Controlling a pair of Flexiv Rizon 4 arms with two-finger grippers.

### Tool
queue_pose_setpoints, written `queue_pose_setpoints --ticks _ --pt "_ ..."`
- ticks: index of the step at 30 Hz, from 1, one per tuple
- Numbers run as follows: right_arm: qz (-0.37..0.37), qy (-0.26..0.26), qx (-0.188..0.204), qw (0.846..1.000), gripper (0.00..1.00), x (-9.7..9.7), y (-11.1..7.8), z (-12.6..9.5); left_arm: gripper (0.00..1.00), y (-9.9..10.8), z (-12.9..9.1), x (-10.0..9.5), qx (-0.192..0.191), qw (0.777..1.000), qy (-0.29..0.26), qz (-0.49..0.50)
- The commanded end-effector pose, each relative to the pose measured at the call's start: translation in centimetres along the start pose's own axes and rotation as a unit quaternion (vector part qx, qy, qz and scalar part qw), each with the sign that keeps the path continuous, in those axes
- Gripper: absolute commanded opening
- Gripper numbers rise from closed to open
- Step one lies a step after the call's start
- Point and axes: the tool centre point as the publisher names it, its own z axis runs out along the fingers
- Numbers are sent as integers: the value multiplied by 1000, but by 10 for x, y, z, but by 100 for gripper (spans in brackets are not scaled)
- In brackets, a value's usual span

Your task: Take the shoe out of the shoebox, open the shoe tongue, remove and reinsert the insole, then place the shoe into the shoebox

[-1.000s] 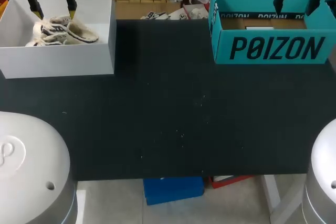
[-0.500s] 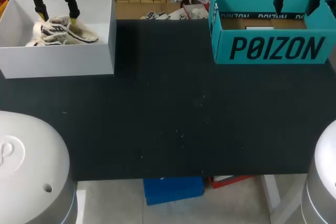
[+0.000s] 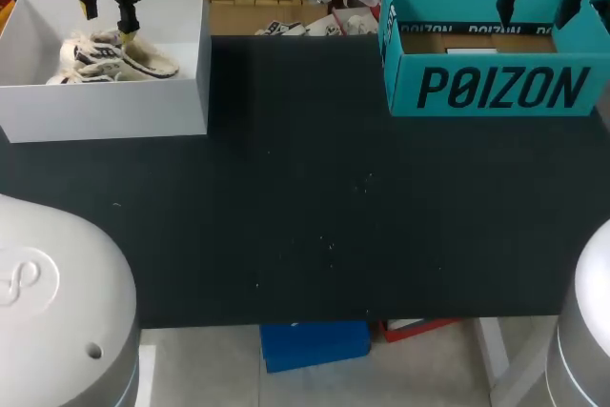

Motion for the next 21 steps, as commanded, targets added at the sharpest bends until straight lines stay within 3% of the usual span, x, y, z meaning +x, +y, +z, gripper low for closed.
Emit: queue_pose_setpoints --ticks 1,11,13,16,19,21 --pt "0 0 0 1000 100 0 0 0 100 3 -4 2 52 956 -99 270" --pt "0 0 0 1000 100 0 0 0 100 3 -4 2 52 956 -99 270" --pt "0 0 0 1000 100 0 0 0 100 5 -1 2 97 954 -91 269" --pt "0 0 0 1000 100 0 0 0 100 6 7 -2 134 952 -86 261" --pt "0 0 0 1000 100 0 0 0 100 9 12 -6 157 951 -79 255" --pt "0 0 0 1000 100 0 0 0 100 9 16 -7 153 952 -77 255"
